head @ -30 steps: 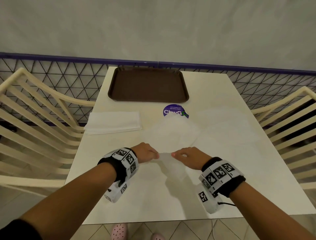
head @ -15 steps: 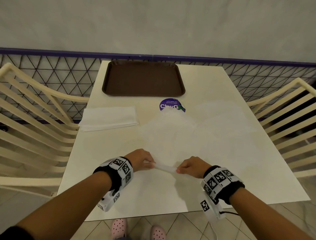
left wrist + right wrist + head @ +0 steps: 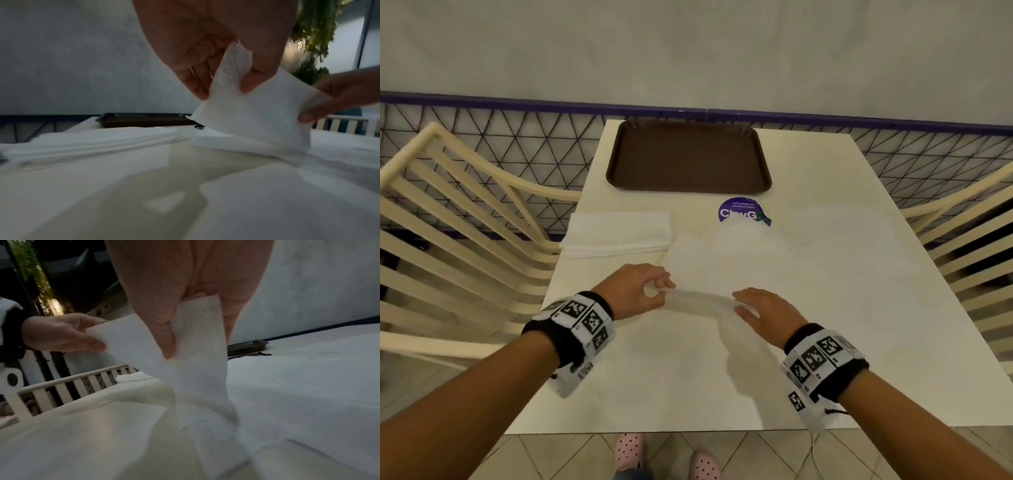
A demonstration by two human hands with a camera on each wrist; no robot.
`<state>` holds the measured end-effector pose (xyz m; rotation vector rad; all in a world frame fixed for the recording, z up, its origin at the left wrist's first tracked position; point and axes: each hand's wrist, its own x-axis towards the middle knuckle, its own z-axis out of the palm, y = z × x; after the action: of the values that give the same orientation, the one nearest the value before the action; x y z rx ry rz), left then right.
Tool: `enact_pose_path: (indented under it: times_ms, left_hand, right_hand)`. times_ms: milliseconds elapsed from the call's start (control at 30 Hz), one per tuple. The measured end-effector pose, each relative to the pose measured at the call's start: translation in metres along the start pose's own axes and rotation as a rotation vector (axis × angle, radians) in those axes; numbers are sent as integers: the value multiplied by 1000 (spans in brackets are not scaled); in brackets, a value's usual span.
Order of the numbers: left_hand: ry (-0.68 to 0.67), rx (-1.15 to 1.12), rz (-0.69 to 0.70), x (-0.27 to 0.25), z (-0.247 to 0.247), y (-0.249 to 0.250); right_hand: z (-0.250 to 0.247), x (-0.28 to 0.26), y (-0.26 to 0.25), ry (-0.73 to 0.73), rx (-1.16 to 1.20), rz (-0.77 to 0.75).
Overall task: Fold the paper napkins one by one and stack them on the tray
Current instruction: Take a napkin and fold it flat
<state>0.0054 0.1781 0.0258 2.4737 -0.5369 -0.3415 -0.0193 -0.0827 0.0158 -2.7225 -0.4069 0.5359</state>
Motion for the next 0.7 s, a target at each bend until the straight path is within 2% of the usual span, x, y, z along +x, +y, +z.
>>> enact_pose_path:
  times_ms: [133, 333, 433, 533, 700]
  left_hand:
    - [-126, 37, -150, -44, -4, -16]
    - [-108, -19, -452, -98, 17, -44]
    - [-32, -152, -582, -103, 19, -55]
    - [61, -301, -680, -97, 19, -70]
    - [155, -573, -760, -79, 15, -82]
  right_hand:
    - [15, 13, -22, -24, 49, -117]
    - [49, 26, -47, -197, 176, -204]
    - [45, 38, -55, -227, 240, -147]
    - [36, 56, -58, -300, 190, -44]
    - [30, 84, -57, -333, 317, 113]
